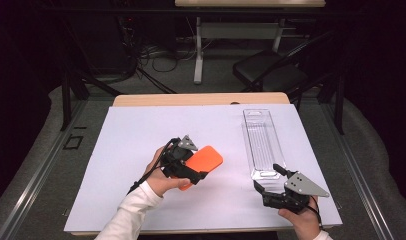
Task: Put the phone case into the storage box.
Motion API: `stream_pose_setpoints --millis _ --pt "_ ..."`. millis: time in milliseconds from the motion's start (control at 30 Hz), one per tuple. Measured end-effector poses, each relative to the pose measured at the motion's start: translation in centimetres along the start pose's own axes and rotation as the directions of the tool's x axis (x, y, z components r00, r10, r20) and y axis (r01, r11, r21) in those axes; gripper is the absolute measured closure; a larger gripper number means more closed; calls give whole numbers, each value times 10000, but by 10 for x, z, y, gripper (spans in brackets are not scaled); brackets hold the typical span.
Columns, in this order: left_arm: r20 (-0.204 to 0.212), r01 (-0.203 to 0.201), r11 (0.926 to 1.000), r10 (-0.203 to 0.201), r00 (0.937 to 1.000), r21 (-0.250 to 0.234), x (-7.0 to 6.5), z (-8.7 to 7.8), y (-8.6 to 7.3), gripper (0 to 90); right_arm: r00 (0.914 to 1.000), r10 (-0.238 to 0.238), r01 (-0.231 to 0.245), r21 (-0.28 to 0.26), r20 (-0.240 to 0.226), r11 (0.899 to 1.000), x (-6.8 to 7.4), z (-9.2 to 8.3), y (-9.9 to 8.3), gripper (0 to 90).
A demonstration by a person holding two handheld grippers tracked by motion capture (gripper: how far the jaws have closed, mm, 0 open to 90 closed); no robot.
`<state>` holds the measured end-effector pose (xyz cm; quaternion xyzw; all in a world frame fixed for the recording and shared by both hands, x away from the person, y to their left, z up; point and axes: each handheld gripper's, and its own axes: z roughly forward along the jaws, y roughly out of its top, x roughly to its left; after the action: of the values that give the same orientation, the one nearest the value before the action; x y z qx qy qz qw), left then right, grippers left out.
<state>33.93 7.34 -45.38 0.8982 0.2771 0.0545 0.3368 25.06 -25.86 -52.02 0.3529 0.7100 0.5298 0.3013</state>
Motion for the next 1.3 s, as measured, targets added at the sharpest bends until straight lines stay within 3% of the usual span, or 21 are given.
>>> stream_pose_setpoints --millis 233,367,567,767,933,1067,1267,1300 --pt "198 -154 9999 153 9997 19 -2 -4 1 155 9964 -841 843 365 -76 9958 2 0 6 144" --pt "225 -223 9998 223 9995 -9 -4 -5 2 155 9863 -1606 1629 697 -377 9842 3 2 10 145" --pt "260 -247 9997 248 9994 -48 -3 -7 1 155 9507 -3053 3096 1102 -543 9445 10 8 17 151" --pt "292 -215 9997 219 9993 -135 -2 -11 2 155 8870 -4586 4618 911 -546 8823 20 14 27 153" --pt "303 -282 9995 286 9991 -142 -3 -13 2 155 8182 -5726 5749 633 -525 8157 29 22 34 162" --pt "328 -285 9995 289 9990 -141 -4 -13 2 155 7693 -6356 6389 683 -644 7663 36 28 37 164" --pt "362 -314 9995 316 9988 -61 -6 -10 2 155 7088 -7000 7054 836 -877 7038 43 35 42 174" --pt "377 -360 9993 361 9986 -31 -6 -10 2 155 6926 -7157 7213 809 -900 6878 44 36 43 181"
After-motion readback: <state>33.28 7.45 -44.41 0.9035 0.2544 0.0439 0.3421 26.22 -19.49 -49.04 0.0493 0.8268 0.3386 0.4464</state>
